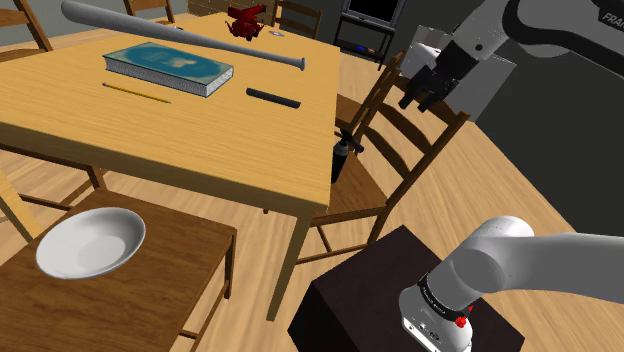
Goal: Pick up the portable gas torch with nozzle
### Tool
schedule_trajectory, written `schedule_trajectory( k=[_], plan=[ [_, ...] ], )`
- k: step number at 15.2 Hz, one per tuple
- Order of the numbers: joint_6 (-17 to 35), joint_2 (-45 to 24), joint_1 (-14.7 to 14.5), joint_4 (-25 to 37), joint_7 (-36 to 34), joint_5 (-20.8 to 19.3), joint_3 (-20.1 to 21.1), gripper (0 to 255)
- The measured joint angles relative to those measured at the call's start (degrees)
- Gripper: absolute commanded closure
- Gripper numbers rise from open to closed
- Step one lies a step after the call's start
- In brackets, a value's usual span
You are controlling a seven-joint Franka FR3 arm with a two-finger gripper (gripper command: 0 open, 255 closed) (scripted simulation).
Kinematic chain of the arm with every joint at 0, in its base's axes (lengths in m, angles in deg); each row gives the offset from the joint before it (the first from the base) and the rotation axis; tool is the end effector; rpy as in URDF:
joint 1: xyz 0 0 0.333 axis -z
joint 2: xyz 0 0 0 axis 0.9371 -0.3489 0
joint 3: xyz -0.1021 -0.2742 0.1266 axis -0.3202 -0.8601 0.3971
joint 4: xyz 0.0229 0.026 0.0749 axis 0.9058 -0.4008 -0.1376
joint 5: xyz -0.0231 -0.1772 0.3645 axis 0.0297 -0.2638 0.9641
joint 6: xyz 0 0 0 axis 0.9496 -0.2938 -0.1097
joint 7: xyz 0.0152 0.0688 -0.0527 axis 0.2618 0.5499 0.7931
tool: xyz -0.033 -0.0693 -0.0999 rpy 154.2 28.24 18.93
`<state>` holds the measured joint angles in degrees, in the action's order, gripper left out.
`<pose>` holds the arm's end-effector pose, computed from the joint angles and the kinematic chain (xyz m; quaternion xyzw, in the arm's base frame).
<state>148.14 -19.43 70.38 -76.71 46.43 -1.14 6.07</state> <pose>0.3222 -0.0131 0.6433 -0.9888 0.0494 -0.1242 0.0662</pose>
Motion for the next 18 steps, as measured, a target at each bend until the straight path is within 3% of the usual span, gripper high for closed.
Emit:
schedule_trajectory(
  k=[5, 18],
  plan=[
    [4.7, -3.8, 0.7, -1.6, -0.7, -0.7, 0.5, 0],
    [23.5, -27.3, 3.7, -0.2, -5.6, -4.5, 2.2, 0]
  ],
)
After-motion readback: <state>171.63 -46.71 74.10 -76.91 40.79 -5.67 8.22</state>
